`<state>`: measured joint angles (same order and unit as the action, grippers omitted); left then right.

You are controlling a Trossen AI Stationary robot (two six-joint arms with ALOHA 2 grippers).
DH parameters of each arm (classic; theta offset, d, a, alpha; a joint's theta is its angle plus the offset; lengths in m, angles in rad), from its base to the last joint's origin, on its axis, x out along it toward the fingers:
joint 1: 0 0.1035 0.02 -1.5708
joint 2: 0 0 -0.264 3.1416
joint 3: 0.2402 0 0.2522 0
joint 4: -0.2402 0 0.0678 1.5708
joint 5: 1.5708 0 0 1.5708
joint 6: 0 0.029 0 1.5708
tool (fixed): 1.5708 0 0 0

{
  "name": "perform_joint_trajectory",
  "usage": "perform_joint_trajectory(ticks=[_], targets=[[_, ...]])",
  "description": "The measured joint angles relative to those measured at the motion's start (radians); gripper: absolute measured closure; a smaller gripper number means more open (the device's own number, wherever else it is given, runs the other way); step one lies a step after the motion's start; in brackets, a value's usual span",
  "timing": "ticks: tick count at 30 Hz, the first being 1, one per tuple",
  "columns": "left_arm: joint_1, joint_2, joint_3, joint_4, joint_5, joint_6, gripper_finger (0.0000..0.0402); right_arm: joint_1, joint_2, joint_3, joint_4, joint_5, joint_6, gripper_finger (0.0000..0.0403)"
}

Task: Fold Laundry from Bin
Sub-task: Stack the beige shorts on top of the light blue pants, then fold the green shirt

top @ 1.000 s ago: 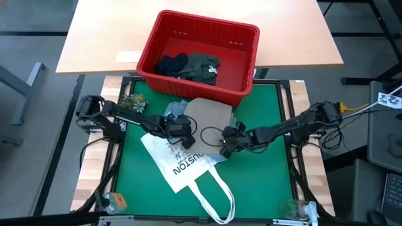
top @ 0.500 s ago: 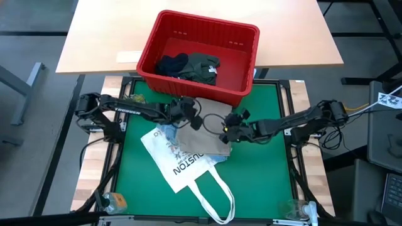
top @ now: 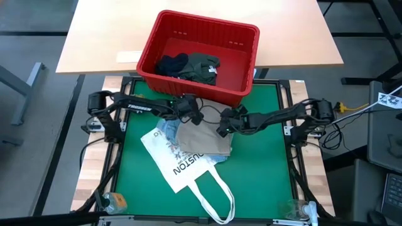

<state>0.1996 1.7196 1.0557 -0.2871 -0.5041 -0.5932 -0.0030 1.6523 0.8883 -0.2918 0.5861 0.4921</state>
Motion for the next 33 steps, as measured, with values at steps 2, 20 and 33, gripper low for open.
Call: perform_joint_trajectory(ticks=[2,20,33], targets=[[0.004,0.017,0.0,-0.003,0.001,0.003,0.0374,0.0,0.007,0.0,0.001,0.0,0.0,0.0236],[-0.099,-0.35,0.032,-0.158,0.298,0.228,0.0374,0.003,-0.258,0.15,-0.073,-0.264,-0.289,0.0236],[-0.113,-0.515,0.033,-0.127,0.198,0.308,0.0374,0.002,-0.258,0.409,-0.042,-0.032,-0.577,0.0236]])
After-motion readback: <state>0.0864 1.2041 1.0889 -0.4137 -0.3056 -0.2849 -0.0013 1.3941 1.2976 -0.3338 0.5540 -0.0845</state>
